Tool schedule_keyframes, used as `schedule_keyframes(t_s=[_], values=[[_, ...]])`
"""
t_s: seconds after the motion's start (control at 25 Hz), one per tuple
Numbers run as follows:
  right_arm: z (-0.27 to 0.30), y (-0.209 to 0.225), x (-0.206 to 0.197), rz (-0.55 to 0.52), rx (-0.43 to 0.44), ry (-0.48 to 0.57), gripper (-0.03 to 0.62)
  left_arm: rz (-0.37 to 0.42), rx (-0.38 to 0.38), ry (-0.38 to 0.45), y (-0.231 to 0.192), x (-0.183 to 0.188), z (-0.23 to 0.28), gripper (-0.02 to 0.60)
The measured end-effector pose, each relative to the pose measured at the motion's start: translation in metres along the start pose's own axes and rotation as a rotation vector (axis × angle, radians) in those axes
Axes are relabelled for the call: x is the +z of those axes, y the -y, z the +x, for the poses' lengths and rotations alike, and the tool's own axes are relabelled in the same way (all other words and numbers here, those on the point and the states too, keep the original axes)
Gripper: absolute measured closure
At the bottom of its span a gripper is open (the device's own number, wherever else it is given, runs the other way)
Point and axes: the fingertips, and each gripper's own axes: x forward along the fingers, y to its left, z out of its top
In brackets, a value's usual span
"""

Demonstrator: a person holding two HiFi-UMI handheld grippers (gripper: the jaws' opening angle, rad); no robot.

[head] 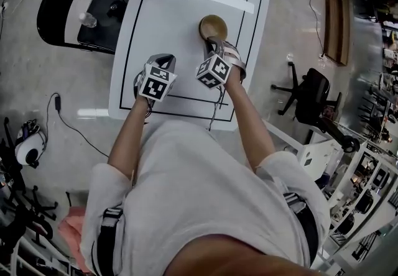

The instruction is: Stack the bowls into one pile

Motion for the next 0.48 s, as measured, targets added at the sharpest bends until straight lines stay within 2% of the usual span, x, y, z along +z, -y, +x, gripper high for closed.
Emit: schedule_keyframes(t_s=[0.48], values=[[0.0059,-0.0012,0.0008,0.056,0.006,0.009,0.543,0.005,-0.068,-0.012,0.0078,0.0016,0.0063,0.578]])
